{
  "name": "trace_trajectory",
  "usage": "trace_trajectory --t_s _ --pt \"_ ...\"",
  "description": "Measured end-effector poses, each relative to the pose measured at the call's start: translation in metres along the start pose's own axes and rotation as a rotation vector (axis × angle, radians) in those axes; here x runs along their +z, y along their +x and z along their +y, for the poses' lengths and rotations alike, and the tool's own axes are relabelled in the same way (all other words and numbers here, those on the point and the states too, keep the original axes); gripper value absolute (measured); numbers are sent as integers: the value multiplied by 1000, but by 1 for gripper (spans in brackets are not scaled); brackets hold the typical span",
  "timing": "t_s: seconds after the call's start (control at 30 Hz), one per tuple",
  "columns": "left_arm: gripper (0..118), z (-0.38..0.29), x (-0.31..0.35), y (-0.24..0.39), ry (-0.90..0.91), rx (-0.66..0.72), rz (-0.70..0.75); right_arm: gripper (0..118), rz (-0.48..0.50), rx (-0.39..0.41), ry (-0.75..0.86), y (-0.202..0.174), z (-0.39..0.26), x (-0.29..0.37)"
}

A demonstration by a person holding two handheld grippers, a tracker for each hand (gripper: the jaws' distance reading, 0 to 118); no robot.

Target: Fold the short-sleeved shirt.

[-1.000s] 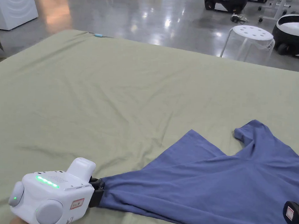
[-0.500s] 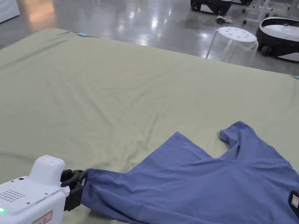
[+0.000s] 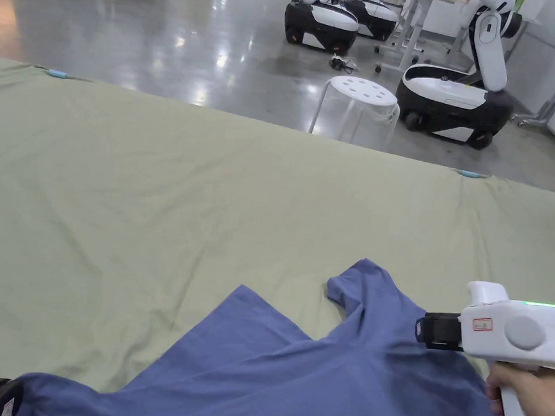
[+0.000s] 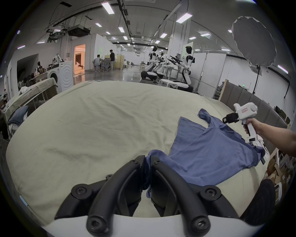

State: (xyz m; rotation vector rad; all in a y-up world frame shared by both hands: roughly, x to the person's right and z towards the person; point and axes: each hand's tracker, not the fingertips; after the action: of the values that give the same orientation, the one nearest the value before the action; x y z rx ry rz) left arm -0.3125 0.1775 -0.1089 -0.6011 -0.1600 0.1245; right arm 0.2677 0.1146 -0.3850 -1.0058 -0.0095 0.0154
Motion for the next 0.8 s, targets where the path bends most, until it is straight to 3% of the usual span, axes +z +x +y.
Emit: trace_trajectory --t_s 0.13,0.17,0.2,0.27,0.33,0.43,0.6,0.8 --pt "8 3 -5 5 2 -10 31 101 -41 19 5 -9 -2 -14" --pt "8 4 -7 6 -7 -10 30 91 -32 17 18 -10 -2 -7" --pt "8 5 -8 6 -10 -16 26 59 -1 30 39 -13 -1 3" --pt "8 9 -9 9 -11 -23 34 1 -94 119 84 -22 -8 32" --pt "8 13 -10 9 -4 -18 17 1 21 73 83 -19 -7 56" --pt "8 29 -7 11 24 12 14 1 5 90 176 -20 -3 101" --pt "8 73 8 15 126 10 13 1 45 38 387 -17 18 214" --pt "8 177 18 26 280 -18 26 1 15 8 676 9 79 357"
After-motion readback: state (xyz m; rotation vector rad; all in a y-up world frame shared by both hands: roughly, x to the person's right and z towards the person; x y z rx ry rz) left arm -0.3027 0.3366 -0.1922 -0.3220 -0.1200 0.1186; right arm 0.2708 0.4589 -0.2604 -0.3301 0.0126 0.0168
